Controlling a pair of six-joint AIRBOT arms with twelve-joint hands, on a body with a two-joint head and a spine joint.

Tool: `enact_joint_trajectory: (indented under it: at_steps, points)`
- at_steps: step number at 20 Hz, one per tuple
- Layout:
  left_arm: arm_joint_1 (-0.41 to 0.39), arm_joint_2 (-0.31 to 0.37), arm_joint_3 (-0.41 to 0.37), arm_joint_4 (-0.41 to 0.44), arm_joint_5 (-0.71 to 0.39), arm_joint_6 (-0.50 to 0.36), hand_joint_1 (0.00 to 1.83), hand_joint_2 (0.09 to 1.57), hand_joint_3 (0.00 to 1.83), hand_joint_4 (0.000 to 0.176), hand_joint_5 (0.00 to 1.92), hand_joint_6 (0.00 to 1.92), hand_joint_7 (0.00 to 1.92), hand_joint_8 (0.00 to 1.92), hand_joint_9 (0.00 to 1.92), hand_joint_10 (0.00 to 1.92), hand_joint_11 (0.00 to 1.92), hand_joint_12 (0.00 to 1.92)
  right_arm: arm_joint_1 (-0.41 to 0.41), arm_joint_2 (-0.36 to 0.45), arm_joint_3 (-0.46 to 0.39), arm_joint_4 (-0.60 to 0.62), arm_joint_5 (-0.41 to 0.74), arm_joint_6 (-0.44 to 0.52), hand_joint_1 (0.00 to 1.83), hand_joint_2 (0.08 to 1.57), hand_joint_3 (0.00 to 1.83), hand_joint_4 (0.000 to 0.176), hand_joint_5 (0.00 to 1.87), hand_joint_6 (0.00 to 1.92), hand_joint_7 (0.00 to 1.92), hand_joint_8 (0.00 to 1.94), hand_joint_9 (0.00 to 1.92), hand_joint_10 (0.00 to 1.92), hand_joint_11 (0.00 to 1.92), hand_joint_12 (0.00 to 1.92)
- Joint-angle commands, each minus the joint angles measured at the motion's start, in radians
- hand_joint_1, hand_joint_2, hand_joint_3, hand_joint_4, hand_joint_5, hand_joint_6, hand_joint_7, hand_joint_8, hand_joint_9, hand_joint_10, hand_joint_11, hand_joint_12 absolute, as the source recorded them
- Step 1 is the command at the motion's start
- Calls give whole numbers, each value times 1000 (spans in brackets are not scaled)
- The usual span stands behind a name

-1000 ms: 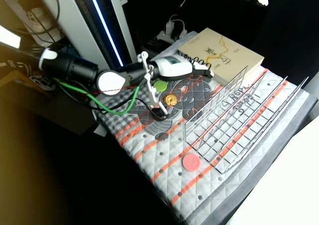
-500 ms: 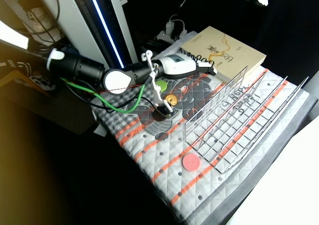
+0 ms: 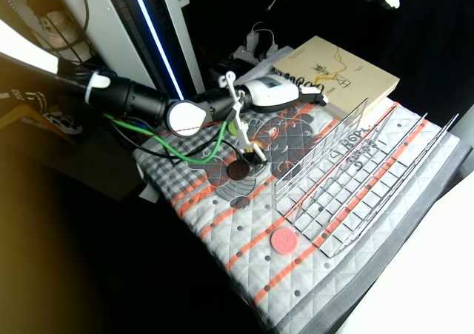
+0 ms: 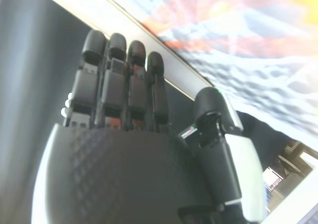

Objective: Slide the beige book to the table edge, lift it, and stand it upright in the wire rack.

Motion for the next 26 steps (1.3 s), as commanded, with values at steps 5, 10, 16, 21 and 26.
enact_joint_trajectory:
  at_steps: [5, 10, 16, 21, 26]
  points:
    - [-5, 5, 5, -18, -131, -5, 367, 1172, 0, 153, 299, 4, 230, 3, 192, 5, 0, 374, 31, -26, 8, 35, 94, 0, 50, 1432, 0, 0, 377, 2, 437, 3, 465, 4, 291, 395]
    - [-5, 4, 4, -18, -136, -11, 350, 1173, 2, 162, 281, 0, 206, 0, 162, 0, 0, 333, 32, -39, 9, 35, 94, 0, 8, 1432, 3, 0, 372, 2, 438, 1, 451, 1, 287, 346]
    - [-2, 4, -3, -31, -136, -11, 450, 1155, 0, 139, 293, 3, 227, 2, 163, 0, 0, 297, 29, -32, -3, 23, 93, 0, 45, 1439, 4, 0, 368, 1, 456, 7, 464, 7, 301, 348]
    - [29, 3, -13, -51, -142, -30, 438, 1150, 0, 150, 292, 0, 222, 0, 168, 1, 0, 399, 1, 37, -18, 9, 83, 0, 118, 1406, 1, 0, 355, 0, 436, 0, 444, 0, 229, 490]
    - [106, -9, -12, -105, -200, -122, 469, 1127, 0, 126, 300, 2, 258, 3, 208, 7, 0, 541, -17, 129, -67, 2, 61, 0, 46, 1430, 1, 0, 372, 0, 444, 0, 445, 0, 137, 660]
